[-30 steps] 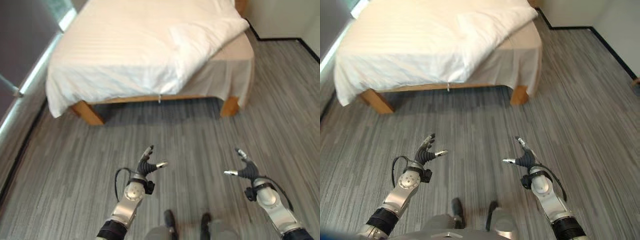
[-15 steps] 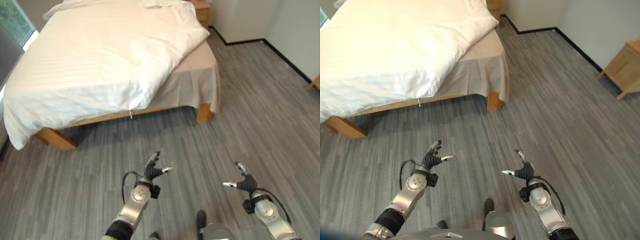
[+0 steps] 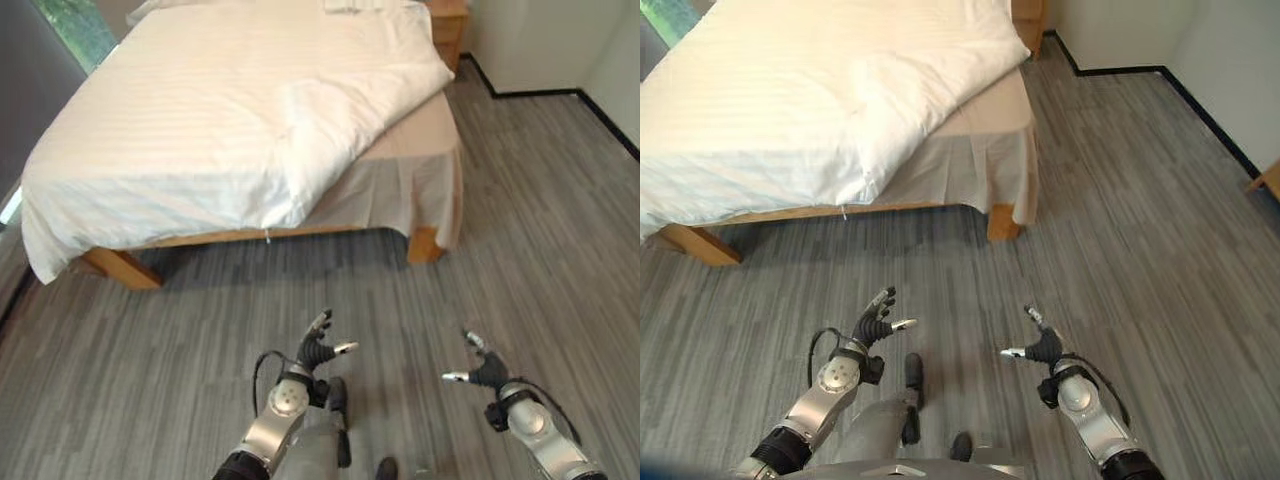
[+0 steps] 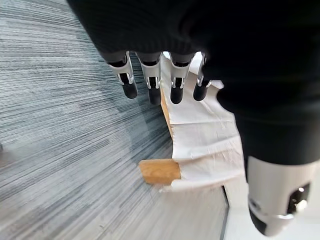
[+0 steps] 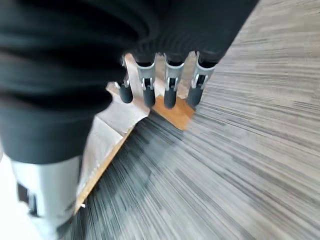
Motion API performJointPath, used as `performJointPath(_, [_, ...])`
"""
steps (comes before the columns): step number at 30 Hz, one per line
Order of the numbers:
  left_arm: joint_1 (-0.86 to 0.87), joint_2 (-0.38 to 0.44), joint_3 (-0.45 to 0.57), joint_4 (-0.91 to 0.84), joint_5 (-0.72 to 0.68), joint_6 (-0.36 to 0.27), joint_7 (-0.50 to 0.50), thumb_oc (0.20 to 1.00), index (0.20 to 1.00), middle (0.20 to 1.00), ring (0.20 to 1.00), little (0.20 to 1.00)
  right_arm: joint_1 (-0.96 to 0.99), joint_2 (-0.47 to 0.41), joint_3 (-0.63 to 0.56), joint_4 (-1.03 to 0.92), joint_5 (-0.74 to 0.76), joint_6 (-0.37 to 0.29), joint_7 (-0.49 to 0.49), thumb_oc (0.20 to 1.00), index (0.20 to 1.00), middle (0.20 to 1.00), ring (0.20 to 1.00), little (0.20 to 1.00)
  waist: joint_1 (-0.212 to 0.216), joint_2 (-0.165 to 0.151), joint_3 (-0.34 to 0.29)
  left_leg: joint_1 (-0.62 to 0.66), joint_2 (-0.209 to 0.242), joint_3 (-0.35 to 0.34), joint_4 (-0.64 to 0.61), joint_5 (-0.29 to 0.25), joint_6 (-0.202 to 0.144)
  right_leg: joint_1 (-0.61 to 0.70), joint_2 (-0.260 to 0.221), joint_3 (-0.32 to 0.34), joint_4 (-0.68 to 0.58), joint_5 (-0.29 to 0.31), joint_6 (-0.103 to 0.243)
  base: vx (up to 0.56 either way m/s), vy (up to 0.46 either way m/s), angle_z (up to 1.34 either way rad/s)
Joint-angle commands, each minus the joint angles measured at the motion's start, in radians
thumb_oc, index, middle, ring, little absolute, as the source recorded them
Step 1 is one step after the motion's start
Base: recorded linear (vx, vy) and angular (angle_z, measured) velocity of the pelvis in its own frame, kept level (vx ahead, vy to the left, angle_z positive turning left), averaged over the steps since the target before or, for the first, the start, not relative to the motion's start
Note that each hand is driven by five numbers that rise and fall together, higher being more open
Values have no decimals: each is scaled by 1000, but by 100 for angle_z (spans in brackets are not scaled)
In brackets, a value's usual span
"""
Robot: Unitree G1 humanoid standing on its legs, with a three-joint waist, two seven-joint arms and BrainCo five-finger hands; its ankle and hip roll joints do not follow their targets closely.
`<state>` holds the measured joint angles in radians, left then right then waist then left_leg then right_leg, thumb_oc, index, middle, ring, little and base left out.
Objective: Making the bed.
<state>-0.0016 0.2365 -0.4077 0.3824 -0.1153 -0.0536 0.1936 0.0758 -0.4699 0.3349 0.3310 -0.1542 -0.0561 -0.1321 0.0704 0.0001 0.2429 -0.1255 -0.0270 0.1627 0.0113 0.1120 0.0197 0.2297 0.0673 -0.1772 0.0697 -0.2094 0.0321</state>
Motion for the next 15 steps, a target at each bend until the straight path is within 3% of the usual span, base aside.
performJointPath(1, [-104,-2,4,-42,-8,-42,1,1000,1000,1000,1000,1000,-62,-1,-13,-101,-45,-35,-7,1000,1000,1000,1000,1000,7,-19,7,140,8,26,-99,-24,-2,-151,-214,-4,471,292,179,398,64,-79])
performJointPath(2, [-116,6,-5,-37,-18,-43,8,1000,1000,1000,1000,1000,-66,10,-8,-110,-51,-35,-8,1000,1000,1000,1000,1000,-28,11,25,202,32,14,-99,-51,5,-274,-227,-3,601,299,164,563,-13,-24])
performJointPath(3, [-126,17,-4,-38,-16,-45,15,1000,1000,1000,1000,1000,-66,23,-6,-107,-48,-30,-11,1000,1000,1000,1000,1000,-38,19,27,239,37,-3,-99,-75,-1,-312,-245,-24,557,265,136,717,-69,27])
performJointPath(5, [-130,23,0,-37,-20,-46,16,1000,1000,1000,1000,1000,-57,27,-9,-113,-39,-30,-9,1000,1000,1000,1000,1000,-47,11,26,255,39,-15,-99,-94,-20,-324,-243,-34,403,240,124,504,-171,57])
performJointPath(6, [-129,27,4,-43,-20,-46,15,1000,1000,1000,1000,1000,-52,28,-12,-117,-30,-31,-6,1000,1000,1000,1000,1000,-53,10,22,264,45,-24,-99,-106,-32,-315,-237,-44,301,235,122,664,-344,85])
performJointPath(7, [-125,24,15,-31,-15,-46,18,1000,1000,1000,1000,1000,-47,38,-10,-107,-16,-35,-12,1000,1000,1000,1000,1000,-70,-4,12,287,45,-63,-99,-138,-57,-300,-212,27,-46,268,130,663,-347,90])
performJointPath(8, [-131,24,19,-19,-12,-47,16,1000,1000,1000,1000,1000,-43,38,-8,-106,-17,-33,-10,1000,1000,1000,1000,1000,-73,-12,8,293,45,-75,-99,-149,-68,-288,-210,67,-121,291,141,623,-344,83])
performJointPath(10, [-150,25,23,-9,-3,-49,20,1000,1000,1000,1000,1000,-30,29,-12,-105,-32,-27,-11,1000,1000,1000,1000,1000,-79,-16,0,300,59,-94,-99,-162,-84,-319,-210,149,-157,310,159,360,-226,81])
performJointPath(13, [-123,32,51,-21,0,-67,27,1000,1000,1000,1000,1000,-17,12,-12,-89,-62,-25,-4,1000,1000,1000,1000,1000,-73,-19,-17,365,79,-128,-99,-196,-101,-291,-222,123,-157,346,156,484,-281,104])
performJointPath(14, [-116,30,59,-20,1,-70,33,1000,1000,1000,1000,1000,-16,8,-9,-80,-60,-27,-3,1000,1000,1000,1000,1000,-68,-13,-21,384,93,-136,-92,-164,-109,-277,-215,121,-157,345,146,222,-187,36])
performJointPath(15, [-112,32,70,-34,-3,-74,43,1000,1000,1000,1000,1000,-13,-1,-11,-81,-56,-29,-4,1000,1000,1000,1000,1000,-69,-10,-15,355,105,-158,3,-144,-118,-244,-210,115,-157,338,125,334,-376,40])
